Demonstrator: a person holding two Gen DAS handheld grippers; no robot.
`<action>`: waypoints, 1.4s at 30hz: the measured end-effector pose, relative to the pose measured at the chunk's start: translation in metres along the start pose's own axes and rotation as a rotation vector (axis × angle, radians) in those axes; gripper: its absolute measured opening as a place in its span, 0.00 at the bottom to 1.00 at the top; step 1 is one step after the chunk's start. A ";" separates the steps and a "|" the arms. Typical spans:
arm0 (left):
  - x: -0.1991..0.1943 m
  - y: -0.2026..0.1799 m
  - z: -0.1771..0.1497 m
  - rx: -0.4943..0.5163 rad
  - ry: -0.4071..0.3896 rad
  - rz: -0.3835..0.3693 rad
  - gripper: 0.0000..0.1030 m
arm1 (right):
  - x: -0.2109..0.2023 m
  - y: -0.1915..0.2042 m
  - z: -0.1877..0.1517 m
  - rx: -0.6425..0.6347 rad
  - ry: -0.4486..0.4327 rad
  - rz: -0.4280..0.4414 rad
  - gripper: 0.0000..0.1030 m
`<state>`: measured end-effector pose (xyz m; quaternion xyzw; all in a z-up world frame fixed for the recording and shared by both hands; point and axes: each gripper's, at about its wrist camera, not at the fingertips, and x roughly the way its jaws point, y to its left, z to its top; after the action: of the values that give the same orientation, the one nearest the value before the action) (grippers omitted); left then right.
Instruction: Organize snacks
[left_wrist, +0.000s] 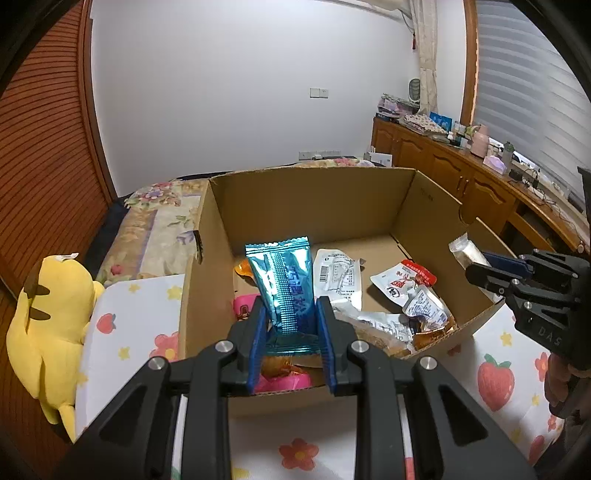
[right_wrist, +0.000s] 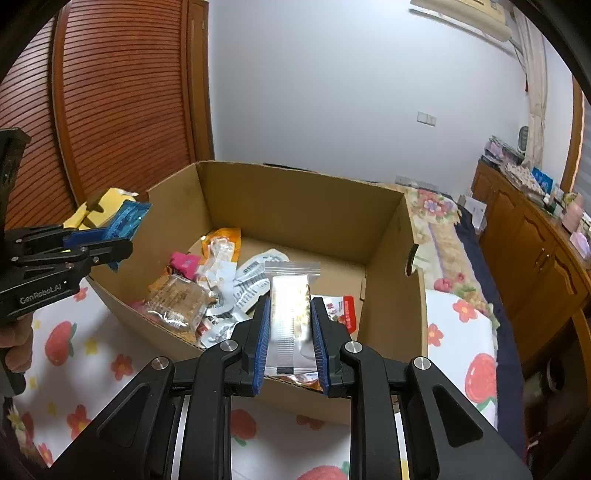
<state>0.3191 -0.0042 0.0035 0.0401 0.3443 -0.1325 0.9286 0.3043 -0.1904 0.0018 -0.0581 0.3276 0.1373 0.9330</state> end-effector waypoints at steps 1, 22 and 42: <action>0.000 -0.001 0.000 0.002 0.001 -0.001 0.24 | 0.001 0.000 0.000 0.002 0.001 0.002 0.19; -0.014 -0.002 -0.004 -0.010 -0.022 -0.015 0.52 | -0.009 0.000 -0.002 0.041 -0.027 0.029 0.37; -0.174 -0.039 -0.039 0.042 -0.218 0.003 0.67 | -0.156 0.026 -0.043 0.068 -0.173 0.006 0.37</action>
<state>0.1570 0.0024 0.0882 0.0456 0.2385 -0.1419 0.9596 0.1542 -0.2077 0.0656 -0.0132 0.2502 0.1337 0.9588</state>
